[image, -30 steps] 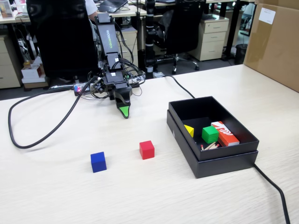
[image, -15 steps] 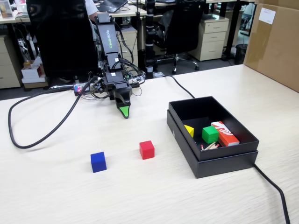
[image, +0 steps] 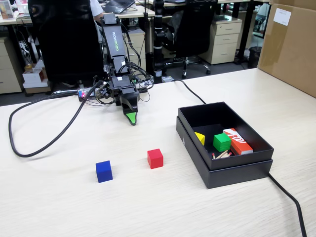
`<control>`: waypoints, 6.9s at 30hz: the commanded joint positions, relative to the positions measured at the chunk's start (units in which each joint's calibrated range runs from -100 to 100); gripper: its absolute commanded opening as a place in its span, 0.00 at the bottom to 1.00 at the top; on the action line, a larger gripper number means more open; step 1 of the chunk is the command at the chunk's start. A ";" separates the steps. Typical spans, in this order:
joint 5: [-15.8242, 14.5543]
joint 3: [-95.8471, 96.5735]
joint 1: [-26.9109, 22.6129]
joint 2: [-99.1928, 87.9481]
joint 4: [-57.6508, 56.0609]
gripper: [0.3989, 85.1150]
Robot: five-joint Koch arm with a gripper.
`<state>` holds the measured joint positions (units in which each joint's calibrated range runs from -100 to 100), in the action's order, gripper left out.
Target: Put the red cube on top of the blue cube
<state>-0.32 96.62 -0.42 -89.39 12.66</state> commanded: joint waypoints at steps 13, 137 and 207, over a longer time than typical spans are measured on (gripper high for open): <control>0.10 0.29 0.00 0.06 -0.52 0.57; -0.20 -92.54 -0.20 86.34 -42.77 0.38; 4.93 -104.96 12.31 69.82 -53.74 0.04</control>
<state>4.08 -2.60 11.55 -19.35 -42.01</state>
